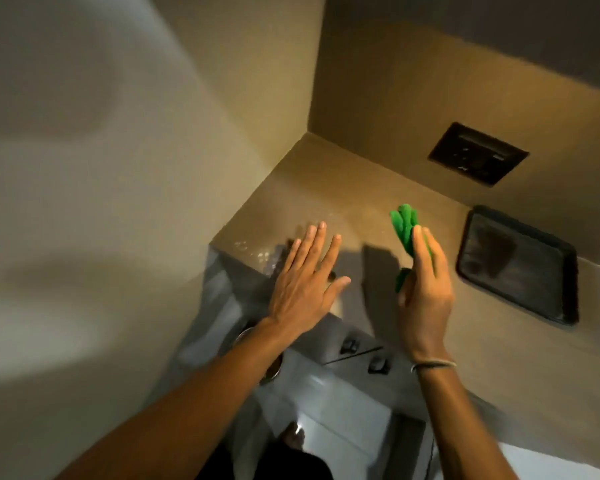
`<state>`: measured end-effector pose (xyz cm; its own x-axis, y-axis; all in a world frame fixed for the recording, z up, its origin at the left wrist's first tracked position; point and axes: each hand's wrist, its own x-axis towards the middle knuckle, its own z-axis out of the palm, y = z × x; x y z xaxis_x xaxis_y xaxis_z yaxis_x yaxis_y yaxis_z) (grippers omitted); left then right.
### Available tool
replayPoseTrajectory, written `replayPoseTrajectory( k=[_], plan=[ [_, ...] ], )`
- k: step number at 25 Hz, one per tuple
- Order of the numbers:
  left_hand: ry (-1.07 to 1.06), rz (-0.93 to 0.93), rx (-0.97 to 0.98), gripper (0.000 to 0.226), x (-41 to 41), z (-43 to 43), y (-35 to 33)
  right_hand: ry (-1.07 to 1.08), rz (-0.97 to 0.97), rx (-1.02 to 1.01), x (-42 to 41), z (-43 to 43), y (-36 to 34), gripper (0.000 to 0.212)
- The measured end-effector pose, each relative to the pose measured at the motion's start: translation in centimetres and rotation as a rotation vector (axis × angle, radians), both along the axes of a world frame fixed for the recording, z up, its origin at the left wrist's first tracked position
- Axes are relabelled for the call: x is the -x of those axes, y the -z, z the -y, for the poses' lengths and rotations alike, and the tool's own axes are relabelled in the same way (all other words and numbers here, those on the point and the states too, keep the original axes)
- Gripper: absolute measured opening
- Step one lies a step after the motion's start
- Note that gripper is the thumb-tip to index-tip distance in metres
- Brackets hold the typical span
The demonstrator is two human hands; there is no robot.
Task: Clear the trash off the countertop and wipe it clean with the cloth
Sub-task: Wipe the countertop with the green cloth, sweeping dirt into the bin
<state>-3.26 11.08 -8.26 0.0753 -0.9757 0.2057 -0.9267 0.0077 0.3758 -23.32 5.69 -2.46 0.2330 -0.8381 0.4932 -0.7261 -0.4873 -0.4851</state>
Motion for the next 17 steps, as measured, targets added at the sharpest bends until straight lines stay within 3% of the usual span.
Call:
replayPoseTrajectory(
  k=[3,6,11,15,17],
  plan=[
    [-0.109,-0.048,-0.012,0.074,-3.5,-8.6,3.7,-0.278,-0.040,-0.015,-5.6,-10.4,3.8,0.059],
    [-0.226,-0.134,-0.153,0.073,-6.5,-15.8,8.7,-0.408,-0.068,-0.111,-9.5,-17.3,8.6,0.046],
    [-0.258,-0.123,-0.400,0.077,-10.5,-21.9,18.4,-0.416,-0.288,-0.375,-12.0,-20.5,20.5,0.077],
    [-0.255,-0.197,-0.518,0.081,-11.4,-23.1,28.7,-0.353,-0.375,-0.500,-12.1,-19.5,32.7,0.073],
    [-0.270,-0.275,-0.550,0.081,-11.4,-22.6,34.0,-0.310,-0.381,-0.536,-12.0,-18.6,38.7,0.082]
  ],
)
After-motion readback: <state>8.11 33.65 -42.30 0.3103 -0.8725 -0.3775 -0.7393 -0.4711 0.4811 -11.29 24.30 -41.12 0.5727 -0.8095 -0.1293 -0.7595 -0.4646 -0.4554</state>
